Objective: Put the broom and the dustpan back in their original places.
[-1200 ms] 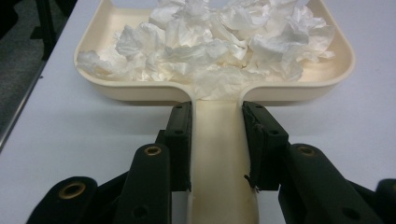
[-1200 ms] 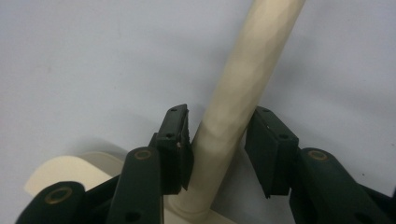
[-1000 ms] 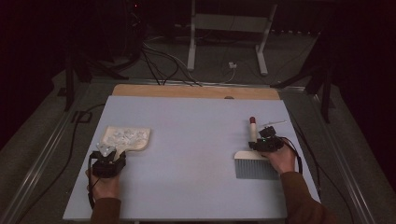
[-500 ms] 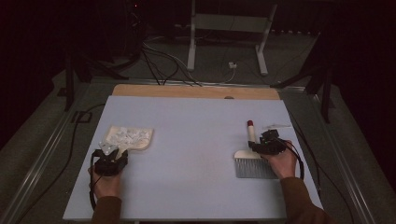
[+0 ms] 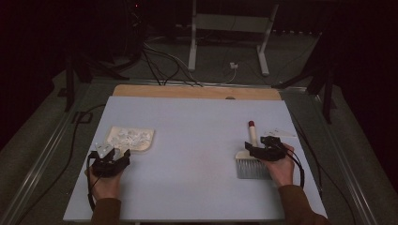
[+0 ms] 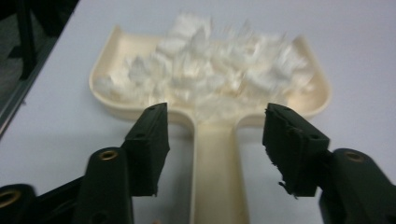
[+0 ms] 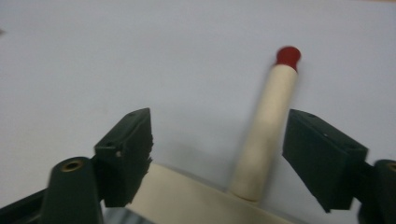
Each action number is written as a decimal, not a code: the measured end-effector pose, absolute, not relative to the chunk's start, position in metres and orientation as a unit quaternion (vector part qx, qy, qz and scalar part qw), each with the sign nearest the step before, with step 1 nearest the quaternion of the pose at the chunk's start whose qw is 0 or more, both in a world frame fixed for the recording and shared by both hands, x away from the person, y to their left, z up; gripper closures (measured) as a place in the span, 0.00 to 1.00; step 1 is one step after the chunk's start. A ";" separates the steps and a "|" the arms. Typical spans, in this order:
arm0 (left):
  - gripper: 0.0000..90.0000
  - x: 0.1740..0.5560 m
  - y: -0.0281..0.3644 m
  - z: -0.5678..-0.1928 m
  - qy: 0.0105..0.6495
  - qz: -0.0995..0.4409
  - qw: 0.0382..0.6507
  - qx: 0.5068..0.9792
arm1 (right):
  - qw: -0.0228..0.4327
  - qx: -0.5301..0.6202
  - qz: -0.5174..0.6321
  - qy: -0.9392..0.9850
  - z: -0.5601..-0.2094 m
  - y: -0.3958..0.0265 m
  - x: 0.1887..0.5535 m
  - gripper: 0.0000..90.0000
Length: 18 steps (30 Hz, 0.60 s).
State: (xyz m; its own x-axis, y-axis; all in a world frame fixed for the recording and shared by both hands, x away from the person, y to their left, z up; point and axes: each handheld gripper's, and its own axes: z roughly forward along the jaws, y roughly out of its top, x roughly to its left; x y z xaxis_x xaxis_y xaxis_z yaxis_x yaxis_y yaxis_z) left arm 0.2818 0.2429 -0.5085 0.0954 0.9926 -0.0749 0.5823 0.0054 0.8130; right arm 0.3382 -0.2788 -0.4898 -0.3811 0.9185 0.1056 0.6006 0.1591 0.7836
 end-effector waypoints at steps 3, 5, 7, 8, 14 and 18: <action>0.33 0.279 0.243 -0.500 0.590 0.288 0.387 0.648 | 0.211 0.502 0.407 0.733 -0.488 -0.276 0.332 0.22; 0.28 0.276 0.242 -0.494 0.577 0.292 0.402 0.648 | 0.218 0.492 0.417 0.733 -0.486 -0.273 0.327 0.22; 0.22 0.275 0.240 -0.489 0.566 0.292 0.414 0.650 | 0.221 0.482 0.426 0.733 -0.485 -0.269 0.322 0.20; 0.20 0.274 0.239 -0.487 0.562 0.291 0.419 0.652 | 0.224 0.475 0.431 0.734 -0.485 -0.268 0.319 0.19; 0.13 0.270 0.234 -0.476 0.539 0.286 0.446 0.654 | 0.226 0.447 0.469 0.728 -0.483 -0.256 0.307 0.18; 0.07 0.267 0.231 -0.471 0.527 0.288 0.465 0.651 | 0.236 0.424 0.490 0.724 -0.481 -0.250 0.300 0.17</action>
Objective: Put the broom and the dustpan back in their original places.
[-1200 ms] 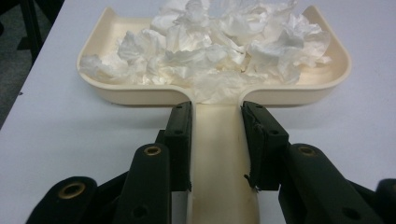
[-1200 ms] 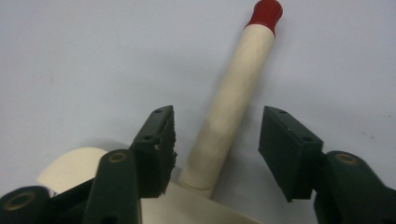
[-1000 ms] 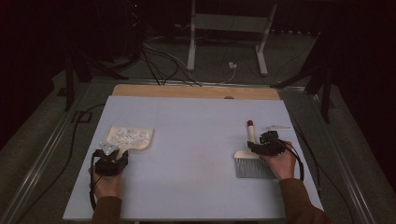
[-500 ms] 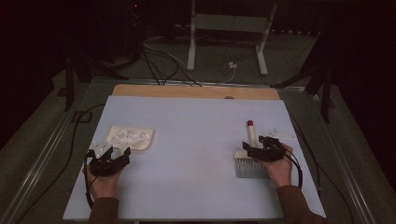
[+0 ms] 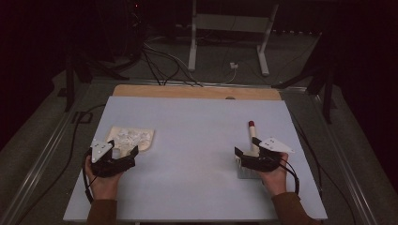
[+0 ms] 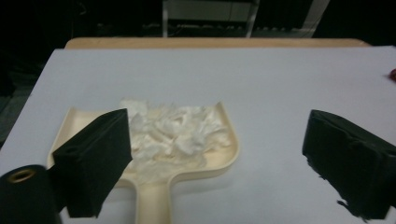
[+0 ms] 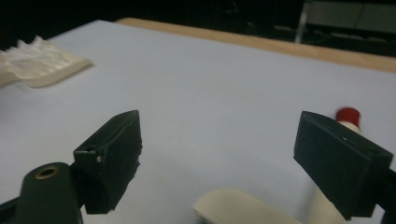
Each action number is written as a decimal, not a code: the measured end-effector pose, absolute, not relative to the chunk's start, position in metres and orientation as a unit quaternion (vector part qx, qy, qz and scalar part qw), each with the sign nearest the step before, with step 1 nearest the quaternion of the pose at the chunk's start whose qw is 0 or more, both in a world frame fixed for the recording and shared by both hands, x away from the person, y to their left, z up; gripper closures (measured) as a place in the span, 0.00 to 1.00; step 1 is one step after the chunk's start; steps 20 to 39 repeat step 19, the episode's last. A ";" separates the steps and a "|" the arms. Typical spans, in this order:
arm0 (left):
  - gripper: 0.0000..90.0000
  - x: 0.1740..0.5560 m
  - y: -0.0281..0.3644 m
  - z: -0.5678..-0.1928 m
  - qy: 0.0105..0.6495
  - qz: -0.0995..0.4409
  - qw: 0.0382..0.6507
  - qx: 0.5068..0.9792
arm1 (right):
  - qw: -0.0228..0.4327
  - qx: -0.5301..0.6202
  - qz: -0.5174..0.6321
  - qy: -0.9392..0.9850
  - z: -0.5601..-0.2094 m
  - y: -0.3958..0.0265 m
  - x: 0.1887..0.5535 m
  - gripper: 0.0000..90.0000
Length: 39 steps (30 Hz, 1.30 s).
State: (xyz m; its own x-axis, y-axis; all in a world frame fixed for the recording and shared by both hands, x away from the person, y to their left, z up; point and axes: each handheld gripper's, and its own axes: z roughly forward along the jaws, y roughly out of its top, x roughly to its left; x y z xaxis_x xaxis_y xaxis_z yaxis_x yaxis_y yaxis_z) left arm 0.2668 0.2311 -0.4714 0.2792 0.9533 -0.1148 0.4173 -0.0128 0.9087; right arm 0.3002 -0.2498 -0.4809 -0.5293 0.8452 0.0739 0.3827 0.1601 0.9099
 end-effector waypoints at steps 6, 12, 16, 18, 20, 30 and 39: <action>0.01 0.261 0.227 -0.468 0.496 0.291 0.495 0.651 | 0.240 0.406 0.509 0.720 -0.478 -0.247 0.294 0.15; 0.00 0.254 0.228 -0.465 0.469 0.300 0.516 0.650 | 0.246 0.403 0.502 0.724 -0.479 -0.248 0.292 0.13; 0.00 0.251 0.228 -0.462 0.462 0.302 0.526 0.647 | 0.249 0.403 0.507 0.720 -0.477 -0.250 0.291 0.12; 0.00 0.251 0.227 -0.462 0.462 0.302 0.524 0.649 | 0.251 0.402 0.506 0.720 -0.477 -0.250 0.291 0.12; 0.00 0.251 0.226 -0.463 0.462 0.301 0.523 0.650 | 0.252 0.403 0.504 0.721 -0.477 -0.250 0.291 0.11; 0.00 0.251 0.226 -0.463 0.462 0.301 0.523 0.650 | 0.252 0.403 0.504 0.721 -0.477 -0.250 0.291 0.11; 0.00 0.251 0.226 -0.463 0.462 0.301 0.523 0.650 | 0.252 0.403 0.504 0.721 -0.477 -0.250 0.291 0.11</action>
